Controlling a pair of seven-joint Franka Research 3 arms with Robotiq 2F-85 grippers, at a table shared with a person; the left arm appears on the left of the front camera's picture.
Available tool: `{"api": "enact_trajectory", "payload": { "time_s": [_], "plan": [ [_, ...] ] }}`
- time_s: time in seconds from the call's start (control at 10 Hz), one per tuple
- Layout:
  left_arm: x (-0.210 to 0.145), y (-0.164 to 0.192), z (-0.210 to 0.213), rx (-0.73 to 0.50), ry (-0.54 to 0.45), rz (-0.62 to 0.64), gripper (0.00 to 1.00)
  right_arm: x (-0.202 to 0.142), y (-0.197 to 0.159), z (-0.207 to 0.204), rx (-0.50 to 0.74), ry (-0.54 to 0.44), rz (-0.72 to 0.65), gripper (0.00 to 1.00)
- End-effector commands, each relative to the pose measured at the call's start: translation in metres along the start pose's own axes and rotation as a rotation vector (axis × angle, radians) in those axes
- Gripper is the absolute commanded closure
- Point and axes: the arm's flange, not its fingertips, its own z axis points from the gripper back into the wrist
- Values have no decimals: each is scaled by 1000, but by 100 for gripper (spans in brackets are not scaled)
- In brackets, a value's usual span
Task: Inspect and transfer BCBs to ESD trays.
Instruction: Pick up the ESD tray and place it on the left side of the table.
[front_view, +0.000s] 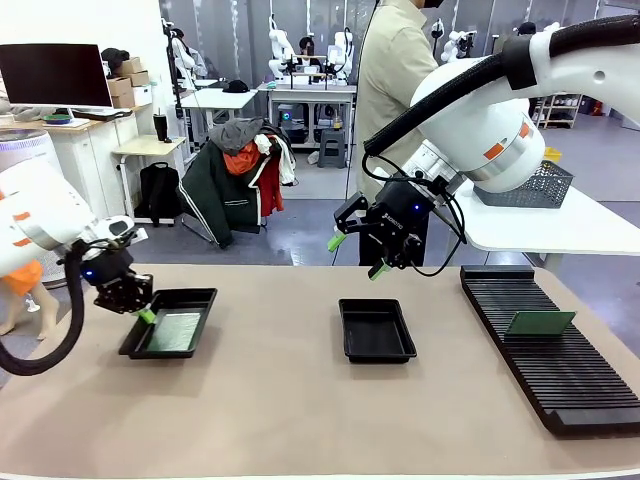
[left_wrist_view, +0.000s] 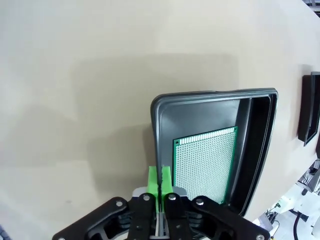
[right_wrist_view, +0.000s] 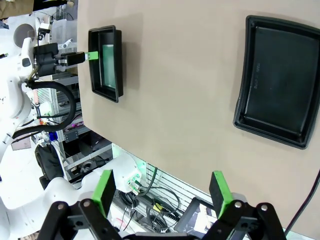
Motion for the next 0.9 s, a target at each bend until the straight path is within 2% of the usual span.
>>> {"api": "enact_trajectory", "payload": {
  "time_s": [0.0, 0.4, 0.8],
  "plan": [
    [-9, 26, 14, 35, 24, 12, 97, 2, 2, 0, -18, 0, -15, 0],
    [-29, 85, 33, 15, 8, 45, 97, 2, 2, 0, -18, 0, -15, 0],
    [-38, 97, 30, 25, -24, 60, 97, 2, 2, 0, -18, 0, -15, 0]
  ]
}}
